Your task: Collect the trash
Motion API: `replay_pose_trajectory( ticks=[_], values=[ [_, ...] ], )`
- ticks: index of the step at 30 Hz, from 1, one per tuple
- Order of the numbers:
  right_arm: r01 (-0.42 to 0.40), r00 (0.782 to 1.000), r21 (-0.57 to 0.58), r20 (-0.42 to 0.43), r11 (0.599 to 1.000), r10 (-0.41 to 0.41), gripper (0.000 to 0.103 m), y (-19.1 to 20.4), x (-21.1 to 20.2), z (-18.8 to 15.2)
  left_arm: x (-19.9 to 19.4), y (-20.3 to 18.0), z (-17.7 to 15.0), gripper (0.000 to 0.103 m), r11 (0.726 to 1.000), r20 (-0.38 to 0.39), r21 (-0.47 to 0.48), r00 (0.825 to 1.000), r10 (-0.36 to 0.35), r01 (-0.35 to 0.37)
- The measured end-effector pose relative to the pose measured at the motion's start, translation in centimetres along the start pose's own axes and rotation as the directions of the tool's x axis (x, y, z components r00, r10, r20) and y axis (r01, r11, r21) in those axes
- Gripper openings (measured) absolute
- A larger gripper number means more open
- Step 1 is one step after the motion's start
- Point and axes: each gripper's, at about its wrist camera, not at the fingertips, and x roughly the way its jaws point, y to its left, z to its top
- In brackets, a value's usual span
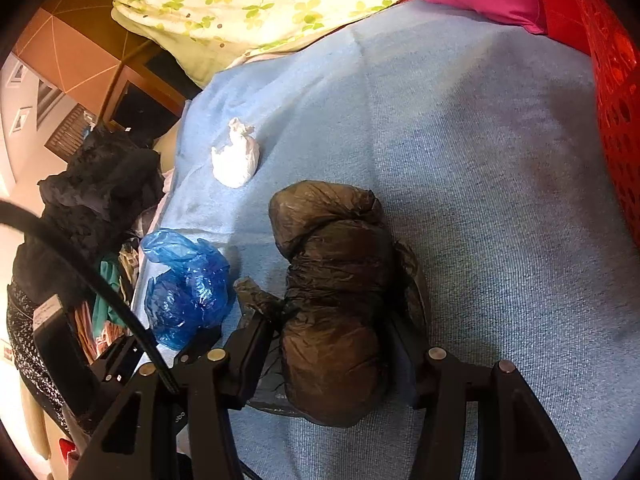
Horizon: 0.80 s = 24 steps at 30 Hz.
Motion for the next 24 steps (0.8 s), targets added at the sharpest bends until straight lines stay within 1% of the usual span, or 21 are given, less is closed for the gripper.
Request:
replay_pose_trajectory(
  ticks=[1,3,24],
  values=[
    [0.0,1.0,0.0,0.0,1.0,0.0,0.058,-0.02,0.01,0.03,0.03,-0.02,-0.08,0.066,1.0,0.001,0.002,1.0,0.011,-0.011],
    [0.0,1.0,0.0,0.0,1.0,0.0,0.058,-0.07,0.03,0.07,0.04,0.01,-0.12,0.069,1.0,0.005,0.003,1.0,0.024,-0.024],
    [-0.004,1.0,0.001,0.0,1.0,0.004,0.058,-0.08,0.06,0.11,0.03,-0.04,-0.18,0.07,1.0,0.006,0.008,1.0,0.03,-0.03]
  ],
)
